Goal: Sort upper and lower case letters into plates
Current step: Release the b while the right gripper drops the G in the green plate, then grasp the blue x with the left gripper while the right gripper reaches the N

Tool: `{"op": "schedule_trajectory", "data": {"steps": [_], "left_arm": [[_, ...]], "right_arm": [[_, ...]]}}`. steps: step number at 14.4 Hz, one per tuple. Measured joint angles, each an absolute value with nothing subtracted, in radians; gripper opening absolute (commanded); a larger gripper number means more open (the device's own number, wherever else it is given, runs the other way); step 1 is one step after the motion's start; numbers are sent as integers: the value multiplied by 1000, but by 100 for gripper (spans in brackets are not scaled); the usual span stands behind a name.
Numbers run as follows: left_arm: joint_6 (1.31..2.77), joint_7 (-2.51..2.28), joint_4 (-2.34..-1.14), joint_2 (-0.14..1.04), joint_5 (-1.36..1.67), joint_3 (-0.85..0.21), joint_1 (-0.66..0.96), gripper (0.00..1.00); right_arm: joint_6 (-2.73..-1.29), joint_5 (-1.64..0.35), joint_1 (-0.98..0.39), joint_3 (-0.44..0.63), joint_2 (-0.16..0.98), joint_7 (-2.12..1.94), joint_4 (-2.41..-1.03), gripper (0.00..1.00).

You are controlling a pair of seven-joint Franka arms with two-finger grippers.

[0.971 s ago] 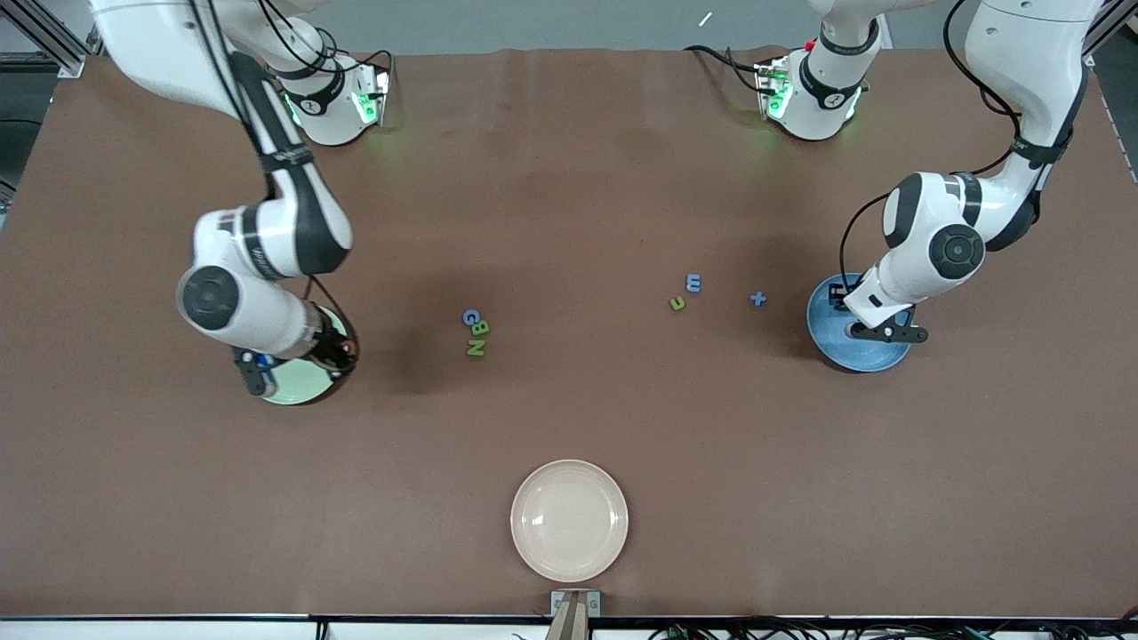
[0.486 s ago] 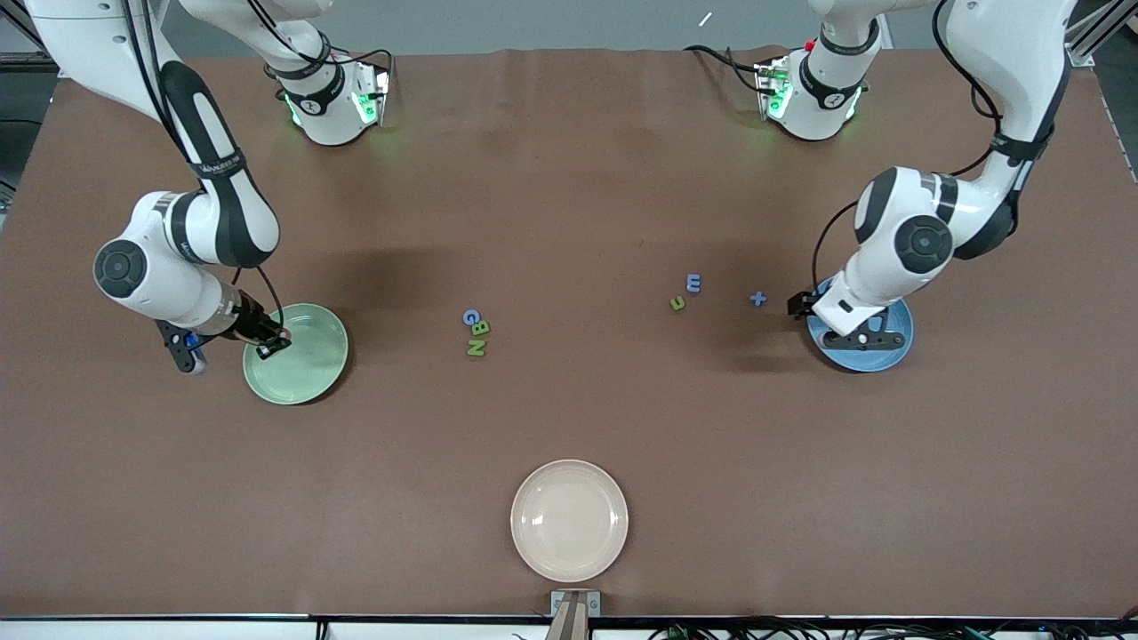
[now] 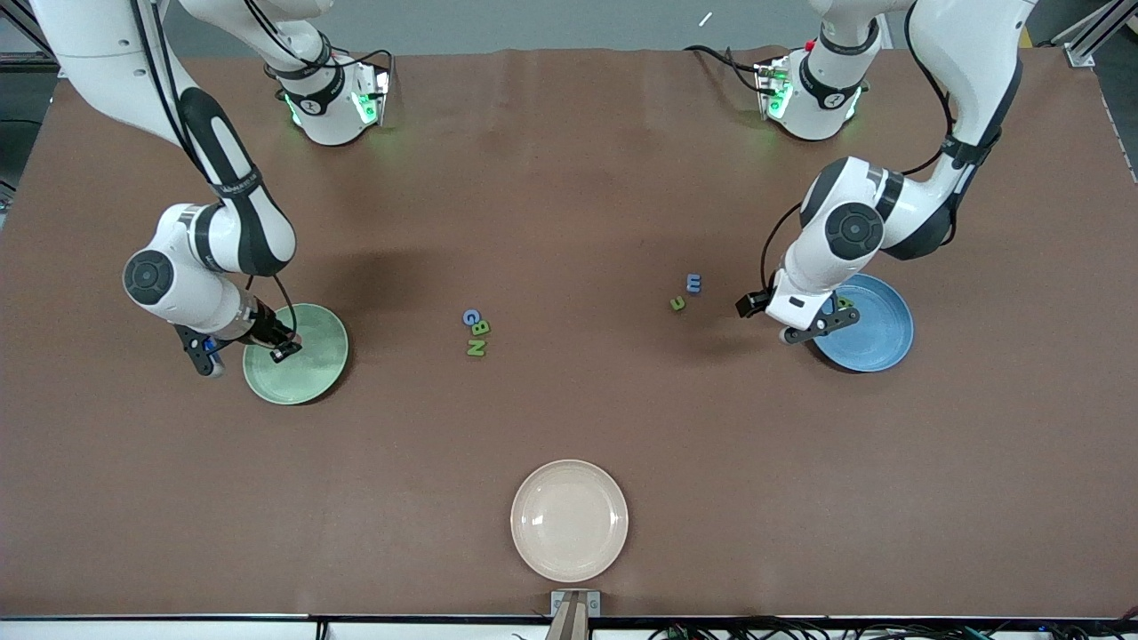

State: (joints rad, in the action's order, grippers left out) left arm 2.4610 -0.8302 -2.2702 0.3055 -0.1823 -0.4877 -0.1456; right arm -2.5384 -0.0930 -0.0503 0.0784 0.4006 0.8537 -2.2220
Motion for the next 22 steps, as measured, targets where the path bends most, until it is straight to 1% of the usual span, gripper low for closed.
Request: {"op": "schedule_trajectory", "data": {"steps": [3, 5, 6, 7, 8, 9, 10, 12, 13, 15, 17, 20, 22], "left_arm": [[2603, -942, -2324, 334, -184, -488, -143, 100], [2646, -979, -2355, 351, -223, -487, -144, 100], [2653, -993, -2365, 358, -248, -487, -145, 99], [2658, -1005, -2373, 363, -264, -487, -145, 98], [2663, -1015, -2379, 367, -274, -487, -145, 96], [2667, -1023, -2385, 369, -279, -487, -145, 93], [2671, -1025, -2391, 370, -280, -487, -145, 89], [2683, -1025, -2402, 372, -280, -487, -145, 81], [2685, -1025, -2407, 372, -280, -487, -146, 77], [2686, -1025, -2418, 372, -280, -486, -148, 69], [2687, -1025, -2424, 372, -280, -485, -152, 61], [2692, -1025, -2424, 370, -280, -486, -152, 39], [2693, -1025, -2423, 365, -280, -487, -153, 37]], "right_arm": [[-2531, -93, -47, 78, 410, 854, -2221, 5], [-2500, -93, -44, 79, 408, 854, -2218, 6], [-2482, -93, -43, 79, 405, 854, -2218, 14], [-2471, -93, -43, 80, 404, 854, -2218, 35], [-2465, -93, -43, 80, 403, 854, -2218, 73], [-2462, -93, -43, 80, 403, 854, -2217, 98], [-2456, -93, -43, 80, 403, 854, -2215, 100], [-2428, -93, -43, 80, 400, 854, -2193, 100], [-2388, -94, -43, 80, 395, 856, -2164, 100], [-2252, -98, -43, 76, 378, 891, -2065, 100], [-2180, -124, -61, 54, 361, 990, -1986, 100], [-2211, -144, -165, 33, 357, 1164, -1961, 100], [-2235, -145, -232, 30, 365, 1255, -1961, 100]]}}
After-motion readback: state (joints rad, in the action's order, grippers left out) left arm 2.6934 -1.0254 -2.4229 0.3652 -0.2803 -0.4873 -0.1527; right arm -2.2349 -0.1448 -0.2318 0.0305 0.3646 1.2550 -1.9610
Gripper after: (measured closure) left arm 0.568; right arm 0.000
